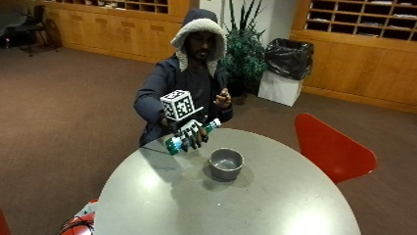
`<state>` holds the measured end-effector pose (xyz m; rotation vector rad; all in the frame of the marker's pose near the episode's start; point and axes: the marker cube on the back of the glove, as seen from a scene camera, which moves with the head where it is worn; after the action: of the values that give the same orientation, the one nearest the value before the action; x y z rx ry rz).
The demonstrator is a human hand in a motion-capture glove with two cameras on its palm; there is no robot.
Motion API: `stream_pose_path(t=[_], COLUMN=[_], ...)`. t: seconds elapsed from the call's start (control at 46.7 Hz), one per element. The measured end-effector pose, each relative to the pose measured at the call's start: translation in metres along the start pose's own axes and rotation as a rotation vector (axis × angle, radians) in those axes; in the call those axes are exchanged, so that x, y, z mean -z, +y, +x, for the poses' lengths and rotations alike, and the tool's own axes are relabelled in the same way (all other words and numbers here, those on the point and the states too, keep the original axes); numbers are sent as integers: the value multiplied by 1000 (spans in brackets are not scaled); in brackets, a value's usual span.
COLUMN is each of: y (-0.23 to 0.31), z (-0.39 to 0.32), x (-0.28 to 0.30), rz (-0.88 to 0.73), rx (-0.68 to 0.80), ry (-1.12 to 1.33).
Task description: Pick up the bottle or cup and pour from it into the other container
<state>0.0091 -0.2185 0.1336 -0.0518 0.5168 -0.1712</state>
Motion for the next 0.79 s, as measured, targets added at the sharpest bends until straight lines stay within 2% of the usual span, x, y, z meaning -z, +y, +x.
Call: stream_pose_path(t=[0.386,0.792], y=[-45,-57], z=[-13,-21], x=[-18,-43], rz=[-213,-305], rx=[56,96], ry=[540,721])
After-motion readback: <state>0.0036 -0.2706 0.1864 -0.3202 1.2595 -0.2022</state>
